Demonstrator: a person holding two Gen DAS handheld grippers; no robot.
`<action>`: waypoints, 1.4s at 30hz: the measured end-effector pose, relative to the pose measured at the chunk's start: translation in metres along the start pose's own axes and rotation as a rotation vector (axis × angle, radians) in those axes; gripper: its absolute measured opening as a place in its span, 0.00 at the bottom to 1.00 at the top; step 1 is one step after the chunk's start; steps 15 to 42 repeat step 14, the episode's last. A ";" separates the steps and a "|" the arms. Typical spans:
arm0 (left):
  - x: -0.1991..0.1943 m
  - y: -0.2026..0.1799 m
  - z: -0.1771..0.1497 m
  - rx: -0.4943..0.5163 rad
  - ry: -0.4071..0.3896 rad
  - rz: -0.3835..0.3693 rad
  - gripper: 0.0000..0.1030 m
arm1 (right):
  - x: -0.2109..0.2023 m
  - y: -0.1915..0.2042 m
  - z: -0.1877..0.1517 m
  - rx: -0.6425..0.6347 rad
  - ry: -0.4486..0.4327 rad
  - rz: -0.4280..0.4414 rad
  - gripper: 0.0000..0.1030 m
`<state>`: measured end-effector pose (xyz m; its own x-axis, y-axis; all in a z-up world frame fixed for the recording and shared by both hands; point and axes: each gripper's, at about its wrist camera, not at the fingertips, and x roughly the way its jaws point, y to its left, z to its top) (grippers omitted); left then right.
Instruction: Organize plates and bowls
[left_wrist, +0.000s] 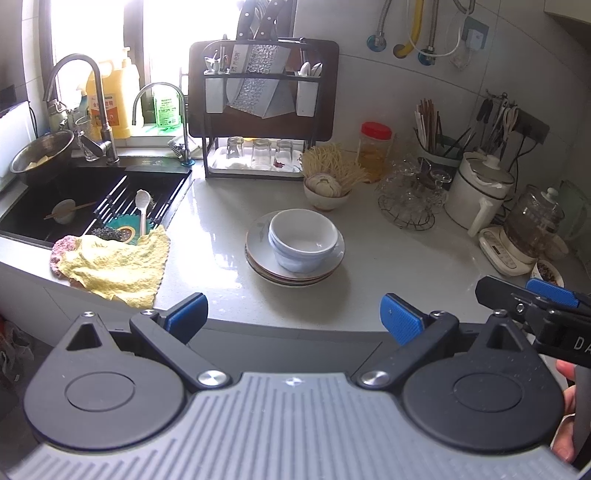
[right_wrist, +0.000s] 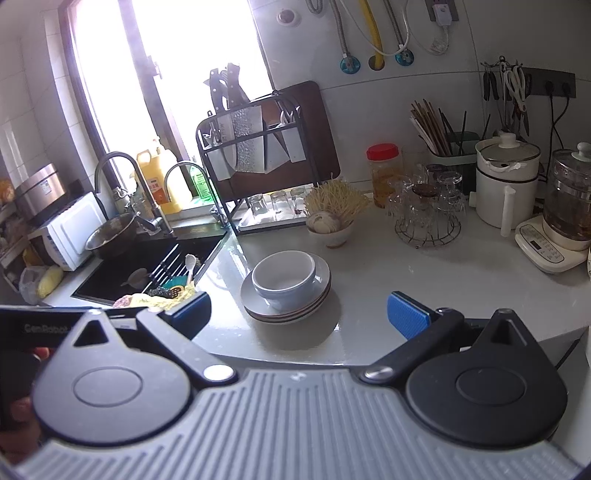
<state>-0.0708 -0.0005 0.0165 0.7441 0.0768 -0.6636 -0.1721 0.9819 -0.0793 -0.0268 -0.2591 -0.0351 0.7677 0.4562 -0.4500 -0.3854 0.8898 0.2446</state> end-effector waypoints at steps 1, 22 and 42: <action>-0.001 0.000 0.000 0.001 -0.002 0.000 0.98 | 0.000 0.000 0.001 -0.001 0.000 0.002 1.00; -0.005 0.004 -0.006 -0.018 0.005 0.018 0.98 | -0.005 -0.002 0.000 0.001 -0.002 0.008 1.00; -0.005 0.004 -0.006 -0.018 0.005 0.018 0.98 | -0.005 -0.002 0.000 0.001 -0.002 0.008 1.00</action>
